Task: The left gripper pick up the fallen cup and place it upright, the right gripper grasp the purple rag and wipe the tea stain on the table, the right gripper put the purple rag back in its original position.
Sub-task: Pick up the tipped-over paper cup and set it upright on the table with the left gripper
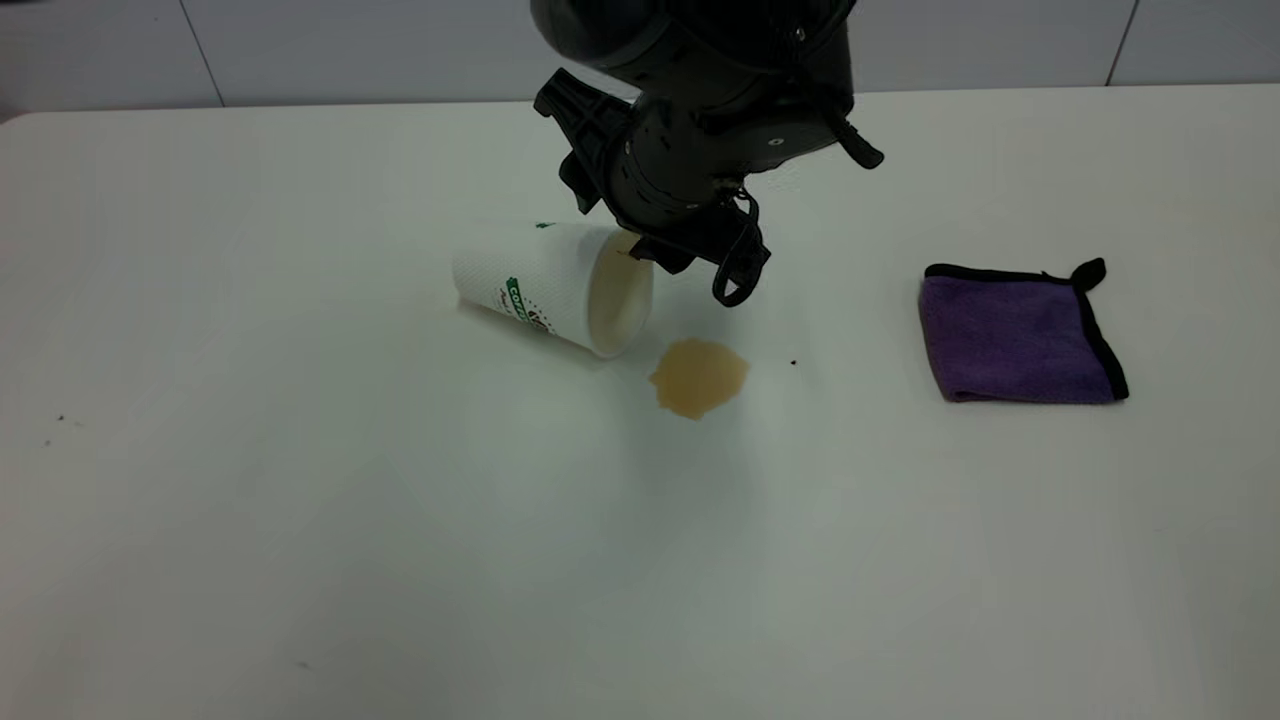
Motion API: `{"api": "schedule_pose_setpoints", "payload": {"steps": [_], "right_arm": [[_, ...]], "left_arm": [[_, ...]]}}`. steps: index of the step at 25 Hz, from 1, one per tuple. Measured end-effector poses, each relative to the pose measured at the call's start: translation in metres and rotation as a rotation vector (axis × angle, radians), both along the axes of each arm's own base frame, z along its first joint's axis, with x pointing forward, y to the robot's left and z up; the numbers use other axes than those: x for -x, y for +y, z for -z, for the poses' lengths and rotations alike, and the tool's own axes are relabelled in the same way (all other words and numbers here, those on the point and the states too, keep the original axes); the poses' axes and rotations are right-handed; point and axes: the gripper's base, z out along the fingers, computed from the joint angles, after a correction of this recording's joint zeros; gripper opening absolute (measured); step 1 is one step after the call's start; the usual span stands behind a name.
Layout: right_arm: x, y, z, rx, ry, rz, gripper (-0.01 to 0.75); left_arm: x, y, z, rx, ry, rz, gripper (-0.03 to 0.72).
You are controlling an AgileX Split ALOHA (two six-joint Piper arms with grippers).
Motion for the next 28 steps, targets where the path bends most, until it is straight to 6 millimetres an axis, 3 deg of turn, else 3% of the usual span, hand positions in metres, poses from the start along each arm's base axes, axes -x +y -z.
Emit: {"api": "schedule_pose_setpoints", "payload": {"steps": [21,24,28], "right_arm": [[0.000,0.000,0.000,0.000,0.000,0.000,0.480],[0.000,0.000,0.000,0.000,0.000,0.000,0.480],[0.000,0.000,0.000,0.000,0.000,0.000,0.480]], "left_arm": [[-0.003,0.013,0.040,-0.181,-0.095,-0.004,0.424],[-0.004,0.016,0.045,-0.220,-0.106,0.007,0.371],[-0.004,0.017,0.048,-0.225,-0.120,-0.002,0.202]]}}
